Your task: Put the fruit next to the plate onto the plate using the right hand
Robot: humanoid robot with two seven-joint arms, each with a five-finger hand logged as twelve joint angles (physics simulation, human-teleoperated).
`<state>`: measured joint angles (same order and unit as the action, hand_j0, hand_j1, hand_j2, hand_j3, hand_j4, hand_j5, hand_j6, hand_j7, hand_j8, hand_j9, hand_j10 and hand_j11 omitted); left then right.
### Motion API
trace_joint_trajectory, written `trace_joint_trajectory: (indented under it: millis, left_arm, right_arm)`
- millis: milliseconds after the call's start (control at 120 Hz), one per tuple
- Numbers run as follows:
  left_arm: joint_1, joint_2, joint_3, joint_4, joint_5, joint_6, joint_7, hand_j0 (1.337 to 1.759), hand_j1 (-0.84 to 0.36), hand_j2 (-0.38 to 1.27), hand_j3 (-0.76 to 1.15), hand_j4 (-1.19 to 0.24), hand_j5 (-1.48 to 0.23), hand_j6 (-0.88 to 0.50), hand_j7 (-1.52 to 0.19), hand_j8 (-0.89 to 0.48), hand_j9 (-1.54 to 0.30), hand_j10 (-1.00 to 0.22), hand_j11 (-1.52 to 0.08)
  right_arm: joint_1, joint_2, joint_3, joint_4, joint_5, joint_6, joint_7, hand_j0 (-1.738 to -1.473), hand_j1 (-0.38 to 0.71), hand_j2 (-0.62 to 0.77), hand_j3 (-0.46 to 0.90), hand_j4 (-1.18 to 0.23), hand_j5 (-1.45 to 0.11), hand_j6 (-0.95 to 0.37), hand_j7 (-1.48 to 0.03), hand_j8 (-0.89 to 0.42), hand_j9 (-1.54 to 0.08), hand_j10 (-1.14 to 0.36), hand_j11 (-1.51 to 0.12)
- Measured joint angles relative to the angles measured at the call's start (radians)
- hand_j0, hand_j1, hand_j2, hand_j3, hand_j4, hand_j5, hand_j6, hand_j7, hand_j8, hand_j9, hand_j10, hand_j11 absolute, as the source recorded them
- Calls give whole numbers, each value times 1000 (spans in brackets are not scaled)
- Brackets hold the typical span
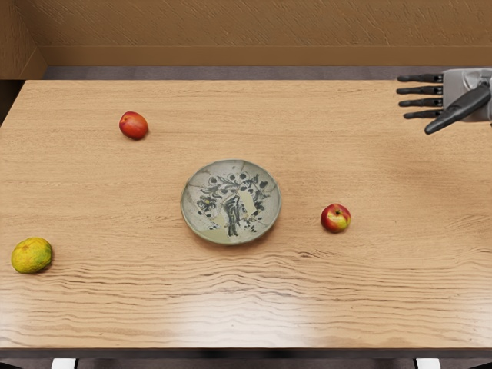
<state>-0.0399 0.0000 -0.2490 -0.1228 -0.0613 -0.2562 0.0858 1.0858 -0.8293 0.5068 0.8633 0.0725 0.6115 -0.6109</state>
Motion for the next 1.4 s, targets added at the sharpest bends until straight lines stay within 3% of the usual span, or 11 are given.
trace_joint_trajectory:
  millis: [242,417,625,742,867,992,1175,1258,1400]
  left_arm:
    - [0,0,-1,0,0,0,0,1658,349,0,0,0,0,0,0,0,0,0,0]
    - [0,0,-1,0,0,0,0,1658,349,0,0,0,0,0,0,0,0,0,0]
    - [0,0,-1,0,0,0,0,1658,349,0,0,0,0,0,0,0,0,0,0]
    - [0,0,-1,1,0,0,0,1658,349,0,0,0,0,0,0,0,0,0,0]
    - [0,0,-1,1,0,0,0,1658,349,0,0,0,0,0,0,0,0,0,0]
    - [0,0,-1,1,0,0,0,1658,349,0,0,0,0,0,0,0,0,0,0]
    - [1,0,-1,2,1,0,0,1658,349,0,0,0,0,0,0,0,0,0,0]
    - [1,0,-1,2,1,0,0,1658,349,0,0,0,0,0,0,0,0,0,0]
    - [1,0,-1,2,1,0,0,1658,349,0,0,0,0,0,0,0,0,0,0]
  right_arm:
    - [-2,-8,0,2,-16,0,0,-1658,-349,0,0,0,0,2,0,1,0,1,0]
    - [54,46,-47,56,-164,0,0,-1658,-349,0,0,0,0,1,0,1,0,1,0]
    - [301,74,-310,252,-241,0,0,-1658,-349,0,0,-1,0,-1,0,-1,0,0,0]
    - [475,142,-524,285,-250,0,0,-1658,-349,0,0,-1,0,-1,0,-1,0,-1,0]
    - [579,258,-725,286,-253,-49,0,-1658,-349,0,0,-1,0,-2,0,-1,0,-1,0]
    - [616,340,-833,272,-254,-140,0,-1658,-349,0,0,-1,0,-2,0,-1,0,-1,0]
    - [630,365,-872,305,-290,-241,0,-1658,-349,0,0,-1,0,-2,0,-2,0,-1,0]
    - [631,342,-891,381,-311,-340,0,-1658,-349,0,0,-1,0,-2,0,-2,0,-1,0]
    - [630,264,-902,579,-399,-554,0,-1658,-349,0,0,-2,0,-2,0,-2,0,-1,0]
